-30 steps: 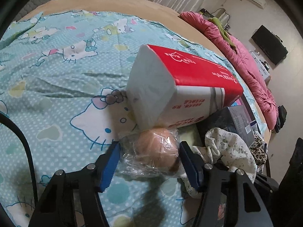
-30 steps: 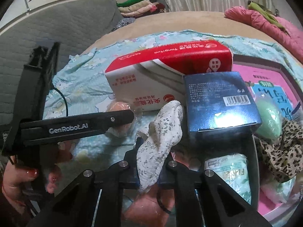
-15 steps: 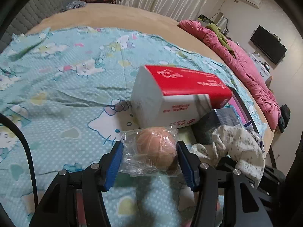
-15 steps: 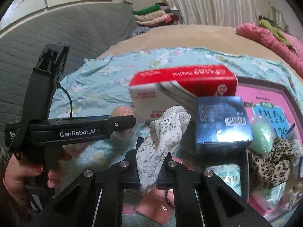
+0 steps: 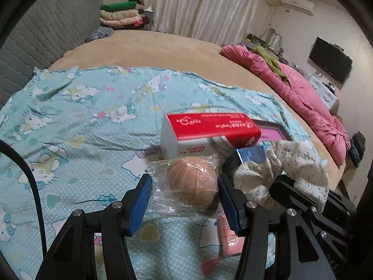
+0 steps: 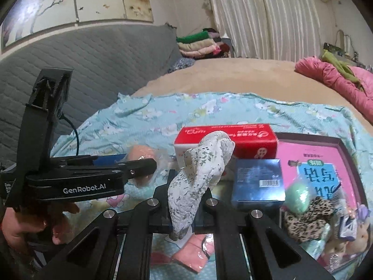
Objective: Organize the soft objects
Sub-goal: 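Lift peach ball in left tool while right tool carries scrunchie over the tray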
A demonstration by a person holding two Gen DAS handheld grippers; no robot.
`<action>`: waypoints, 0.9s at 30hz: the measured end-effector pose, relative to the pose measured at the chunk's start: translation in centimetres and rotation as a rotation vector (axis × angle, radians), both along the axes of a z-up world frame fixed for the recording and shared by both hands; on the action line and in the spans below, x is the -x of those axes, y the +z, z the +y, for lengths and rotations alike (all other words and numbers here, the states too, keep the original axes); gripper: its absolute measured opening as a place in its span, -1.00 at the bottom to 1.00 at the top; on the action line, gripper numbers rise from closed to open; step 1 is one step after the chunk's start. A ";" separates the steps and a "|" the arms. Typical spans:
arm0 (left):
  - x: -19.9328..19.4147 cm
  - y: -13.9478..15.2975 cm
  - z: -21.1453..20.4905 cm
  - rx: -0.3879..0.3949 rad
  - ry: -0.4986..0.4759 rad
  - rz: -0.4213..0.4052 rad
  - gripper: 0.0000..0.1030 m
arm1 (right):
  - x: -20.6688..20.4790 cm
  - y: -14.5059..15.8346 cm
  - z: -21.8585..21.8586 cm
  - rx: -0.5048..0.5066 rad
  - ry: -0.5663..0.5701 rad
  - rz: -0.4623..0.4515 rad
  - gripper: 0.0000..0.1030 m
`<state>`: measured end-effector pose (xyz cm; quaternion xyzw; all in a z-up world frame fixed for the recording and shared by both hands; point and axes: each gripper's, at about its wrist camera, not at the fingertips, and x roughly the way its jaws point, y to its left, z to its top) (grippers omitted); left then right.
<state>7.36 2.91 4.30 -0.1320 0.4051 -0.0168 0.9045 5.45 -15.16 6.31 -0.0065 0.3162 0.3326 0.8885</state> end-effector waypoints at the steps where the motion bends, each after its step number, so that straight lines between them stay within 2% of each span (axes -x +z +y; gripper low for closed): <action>1: 0.1 0.3 -0.2 0.005 0.000 -0.003 0.11 | 0.1 0.2 -0.4 -0.006 -0.003 -0.001 -0.82; 4: 0.4 1.2 -0.9 0.014 -0.003 -0.011 0.11 | 0.4 0.8 -1.4 -0.021 -0.015 -0.015 -0.82; 12: 0.9 3.3 -4.7 -0.077 -0.049 -0.011 0.11 | 0.5 2.0 -4.3 -0.071 -0.059 -0.033 -0.82; 27: 1.2 6.8 -12.0 -0.145 -0.150 -0.018 0.11 | 0.0 4.6 -11.4 -0.161 -0.182 -0.110 -0.83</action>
